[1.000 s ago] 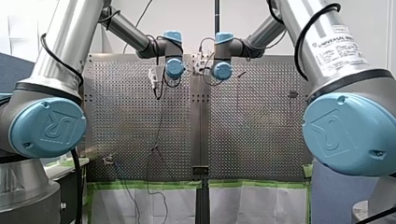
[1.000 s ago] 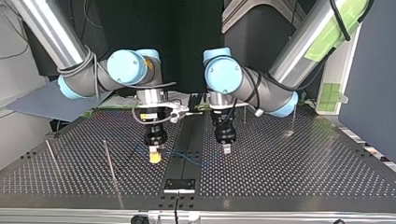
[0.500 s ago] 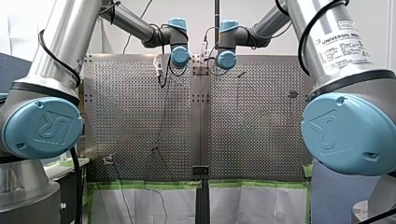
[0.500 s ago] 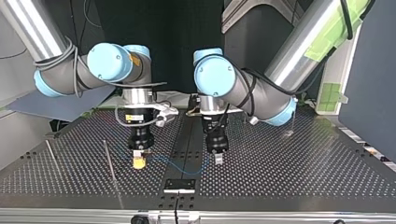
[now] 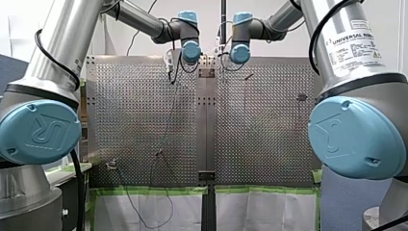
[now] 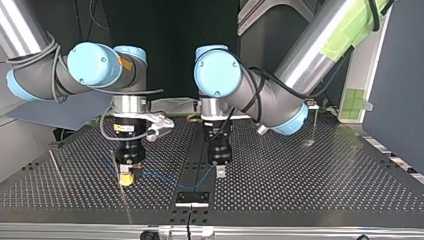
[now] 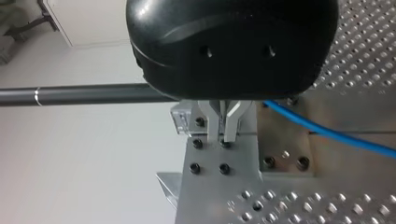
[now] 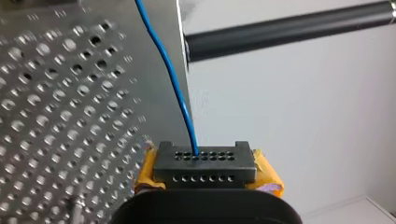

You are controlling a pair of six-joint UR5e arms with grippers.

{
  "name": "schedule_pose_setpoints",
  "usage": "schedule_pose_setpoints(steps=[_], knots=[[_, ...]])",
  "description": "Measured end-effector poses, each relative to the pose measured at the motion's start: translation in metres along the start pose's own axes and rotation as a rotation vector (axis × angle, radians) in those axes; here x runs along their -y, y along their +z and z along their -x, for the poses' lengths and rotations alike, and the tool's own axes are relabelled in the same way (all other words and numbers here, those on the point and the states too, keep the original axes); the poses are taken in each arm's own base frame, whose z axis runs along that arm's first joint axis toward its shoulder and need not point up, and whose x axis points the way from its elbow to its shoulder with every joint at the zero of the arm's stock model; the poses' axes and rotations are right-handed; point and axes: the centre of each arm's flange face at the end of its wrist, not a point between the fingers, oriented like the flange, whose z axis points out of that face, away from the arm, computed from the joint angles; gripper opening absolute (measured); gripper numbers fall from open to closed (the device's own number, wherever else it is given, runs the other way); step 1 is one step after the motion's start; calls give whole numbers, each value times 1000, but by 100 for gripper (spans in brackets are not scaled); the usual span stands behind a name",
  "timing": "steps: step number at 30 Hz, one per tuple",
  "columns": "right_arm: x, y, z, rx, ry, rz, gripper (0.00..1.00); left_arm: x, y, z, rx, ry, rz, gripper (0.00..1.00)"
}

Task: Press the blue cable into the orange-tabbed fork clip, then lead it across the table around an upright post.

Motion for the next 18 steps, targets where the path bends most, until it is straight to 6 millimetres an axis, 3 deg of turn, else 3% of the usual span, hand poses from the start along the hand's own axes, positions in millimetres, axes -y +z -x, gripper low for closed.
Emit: schedule_pose_setpoints(steps=[8, 14, 18], knots=[[-17, 4, -7, 1, -10, 25, 0, 16, -2, 13, 15, -15, -33, 0], [-31, 6, -15, 3, -18, 47, 0, 35, -1, 6, -14, 0, -64, 0], [-42, 7, -20, 2, -24, 64, 0, 47, -2, 15, -2, -13, -80, 0]])
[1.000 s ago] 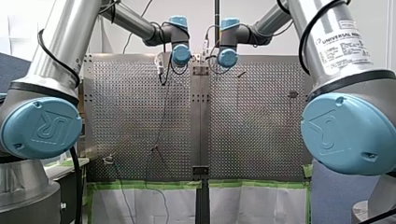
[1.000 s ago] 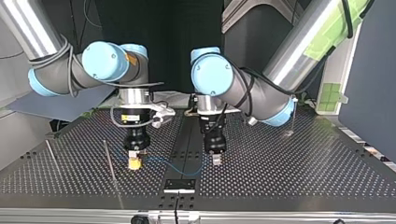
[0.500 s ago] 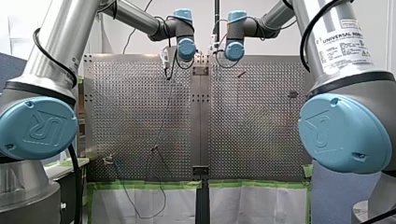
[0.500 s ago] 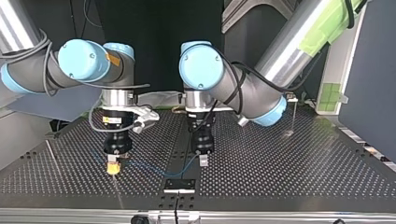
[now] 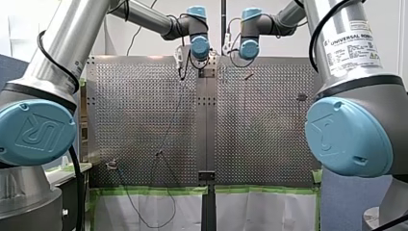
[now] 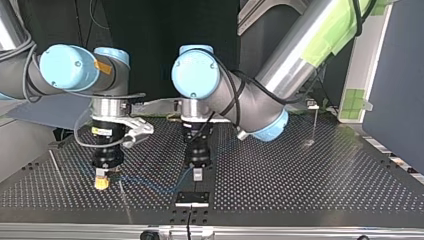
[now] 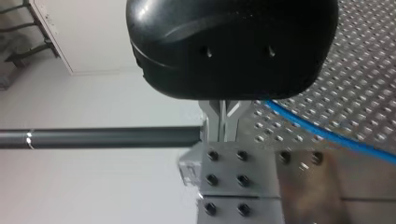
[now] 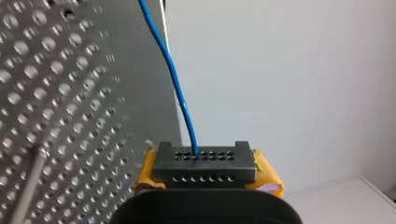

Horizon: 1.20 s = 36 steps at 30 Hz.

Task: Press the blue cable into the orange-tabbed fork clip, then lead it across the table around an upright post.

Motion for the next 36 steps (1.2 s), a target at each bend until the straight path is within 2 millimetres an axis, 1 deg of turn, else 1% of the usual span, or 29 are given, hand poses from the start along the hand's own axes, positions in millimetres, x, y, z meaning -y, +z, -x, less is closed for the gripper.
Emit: schedule_pose_setpoints(steps=[3, 6, 14, 18, 21, 26, 29, 31, 36], knots=[[-8, 2, -4, -1, -6, 13, 0, 6, 0, 9, 14, -12, -8, 0], [-16, 3, -7, 0, -12, 25, 0, 14, 0, 10, 11, -13, -21, 0], [-37, 8, -8, 16, -45, 59, 0, 50, -8, -5, -32, -2, -72, 0], [-48, 10, -10, 18, -58, 75, 0, 63, -8, -14, -53, 3, -87, 0], [-55, 12, -11, 19, -65, 86, 0, 70, -7, -15, -58, 4, -94, 0], [-69, 15, -12, 20, -76, 107, 0, 75, 0, 0, -34, -15, -95, 0], [-76, 17, -12, 21, -81, 118, 0, 80, 3, 4, -30, -18, -97, 0], [-81, 18, -12, 22, -84, 125, 0, 83, 4, 2, -36, -15, -101, 0], [-90, 20, -13, 25, -92, 137, 0, 97, 5, -10, -60, -1, -115, 0]])
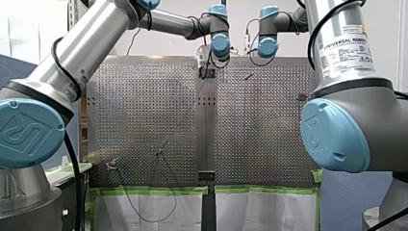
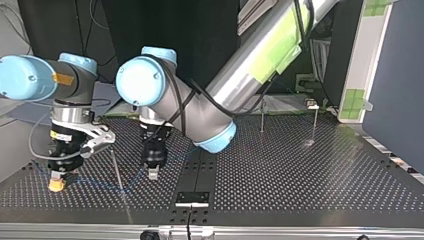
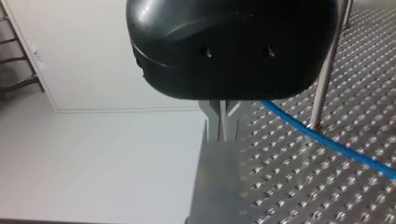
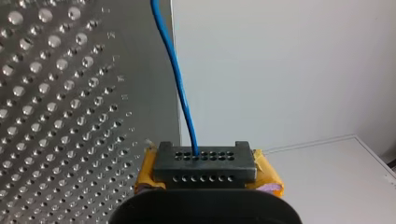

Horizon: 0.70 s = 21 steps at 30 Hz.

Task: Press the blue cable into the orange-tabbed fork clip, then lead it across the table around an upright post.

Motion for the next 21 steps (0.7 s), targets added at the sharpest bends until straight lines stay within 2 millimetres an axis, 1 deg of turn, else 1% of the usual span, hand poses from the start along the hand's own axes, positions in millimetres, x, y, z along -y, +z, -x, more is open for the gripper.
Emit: schedule_pose_setpoints(steps=[3, 8, 11, 15, 21], knots=[[-4, 2, 0, 1, -5, -2, 0, 5, 3, 1, 8, -6, -4, 0], [-9, 4, 0, 6, -10, -20, 0, 7, 8, 17, 39, -26, -3, 0], [-12, 6, 1, 10, -13, -30, 0, 7, 9, 21, 47, -31, -3, 0], [-17, 7, 1, 15, -16, -34, 0, 8, 10, 18, 45, -30, -4, 0], [-26, 10, 2, 18, -20, -24, 0, 14, 13, 4, 32, -22, -8, 0]])
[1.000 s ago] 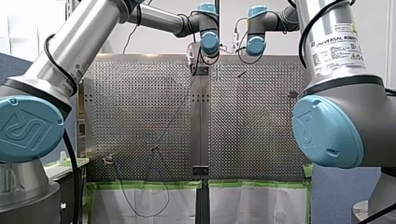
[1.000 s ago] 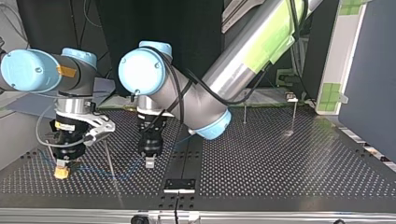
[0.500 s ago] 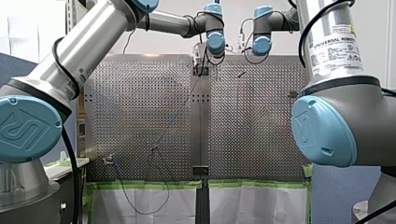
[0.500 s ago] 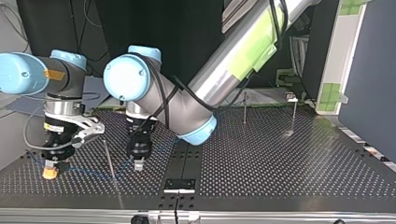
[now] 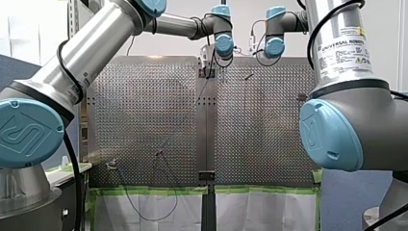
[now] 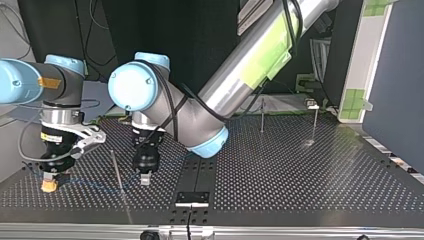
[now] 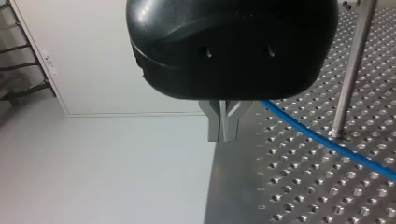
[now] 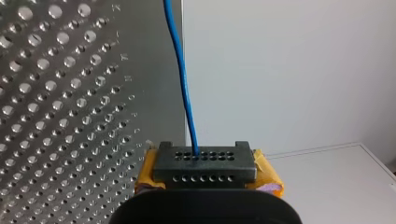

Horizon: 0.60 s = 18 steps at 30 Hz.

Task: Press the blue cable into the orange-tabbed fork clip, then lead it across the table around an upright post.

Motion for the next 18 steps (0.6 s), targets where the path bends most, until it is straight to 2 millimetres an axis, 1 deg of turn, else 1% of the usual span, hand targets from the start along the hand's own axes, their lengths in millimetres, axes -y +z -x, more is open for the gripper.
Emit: schedule_pose_setpoints(steps=[5, 13, 18], knots=[[-9, 3, 0, 0, -3, 14, 0, 2, 2, -7, -1, -2, -1, 0], [-20, 6, 2, 2, -8, 32, 0, 2, 4, -8, 2, -4, 0, 0], [-24, 6, 5, 7, -10, 38, 0, 2, 4, -8, 3, -7, -2, 0]])
